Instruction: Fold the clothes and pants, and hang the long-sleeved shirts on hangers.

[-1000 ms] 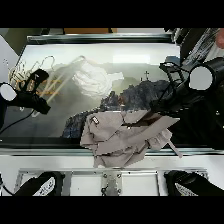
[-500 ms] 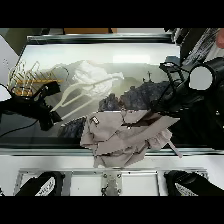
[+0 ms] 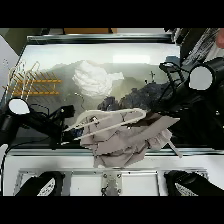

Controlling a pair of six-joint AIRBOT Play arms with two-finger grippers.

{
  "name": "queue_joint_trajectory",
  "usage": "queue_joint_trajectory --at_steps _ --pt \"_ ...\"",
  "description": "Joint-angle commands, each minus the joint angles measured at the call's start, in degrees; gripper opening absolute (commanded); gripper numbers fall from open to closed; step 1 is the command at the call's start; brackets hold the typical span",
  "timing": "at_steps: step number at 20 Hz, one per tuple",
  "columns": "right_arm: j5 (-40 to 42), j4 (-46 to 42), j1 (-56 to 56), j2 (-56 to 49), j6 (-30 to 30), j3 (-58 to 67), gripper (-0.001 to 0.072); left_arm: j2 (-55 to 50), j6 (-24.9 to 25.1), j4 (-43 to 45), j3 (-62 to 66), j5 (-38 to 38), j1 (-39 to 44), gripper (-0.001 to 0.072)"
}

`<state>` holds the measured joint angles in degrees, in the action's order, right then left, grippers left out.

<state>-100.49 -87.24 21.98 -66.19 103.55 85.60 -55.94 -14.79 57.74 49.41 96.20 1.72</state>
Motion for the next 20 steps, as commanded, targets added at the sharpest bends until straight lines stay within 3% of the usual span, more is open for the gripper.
queue_joint_trajectory --at_steps 1,12,20 --pt "0.0 0.0 0.0 0.0 -0.2 0.0 0.0015 -1.9 1.3 -0.9 -2.6 -4.6 5.5 0.0012" --pt "-1.1 0.0 0.0 0.0 -3.1 1.5 0.0015 -19.6 0.9 -1.0 9.8 -8.0 13.4 0.0011" --pt "-5.0 2.6 0.4 -0.8 -2.5 8.4 0.0014 -21.3 1.0 -1.1 11.2 -12.1 16.0 0.0011"
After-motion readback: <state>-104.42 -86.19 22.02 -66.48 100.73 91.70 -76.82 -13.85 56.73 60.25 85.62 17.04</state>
